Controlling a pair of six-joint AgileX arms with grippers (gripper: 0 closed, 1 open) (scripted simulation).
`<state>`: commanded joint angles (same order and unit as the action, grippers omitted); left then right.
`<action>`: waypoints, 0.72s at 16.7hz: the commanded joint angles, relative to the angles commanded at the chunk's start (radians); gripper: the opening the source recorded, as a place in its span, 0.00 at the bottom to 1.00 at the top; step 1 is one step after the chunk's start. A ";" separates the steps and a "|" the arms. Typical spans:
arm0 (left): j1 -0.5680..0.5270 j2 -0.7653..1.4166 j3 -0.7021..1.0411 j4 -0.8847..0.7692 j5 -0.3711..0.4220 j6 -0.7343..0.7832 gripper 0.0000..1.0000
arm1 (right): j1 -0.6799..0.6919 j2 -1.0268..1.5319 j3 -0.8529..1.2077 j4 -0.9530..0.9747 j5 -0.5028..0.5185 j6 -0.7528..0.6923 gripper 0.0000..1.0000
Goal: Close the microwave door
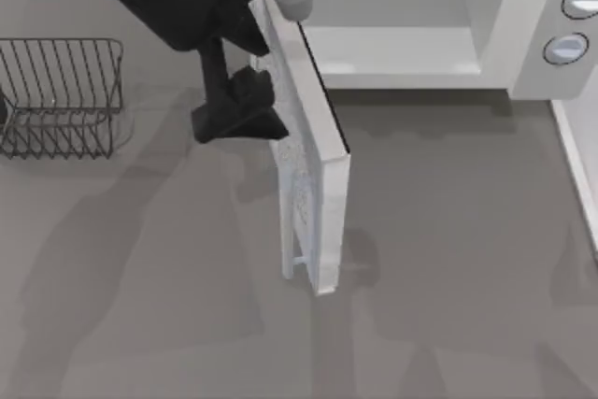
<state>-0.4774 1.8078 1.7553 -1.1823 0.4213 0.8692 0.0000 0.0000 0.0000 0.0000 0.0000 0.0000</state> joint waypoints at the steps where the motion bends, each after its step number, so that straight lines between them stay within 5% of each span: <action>1: -0.006 0.000 -0.016 0.017 -0.002 -0.006 1.00 | 0.000 0.000 0.000 0.000 0.000 0.000 1.00; 5: -0.008 0.000 -0.022 0.022 -0.002 -0.007 1.00 | 0.000 0.000 0.000 0.000 0.000 0.000 1.00; 12: -0.008 0.000 -0.022 0.022 -0.002 -0.007 0.47 | 0.000 0.000 0.000 0.000 0.000 0.000 1.00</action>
<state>-0.4850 1.8079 1.7334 -1.1602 0.4189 0.8618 0.0000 0.0000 0.0000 0.0000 0.0000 0.0000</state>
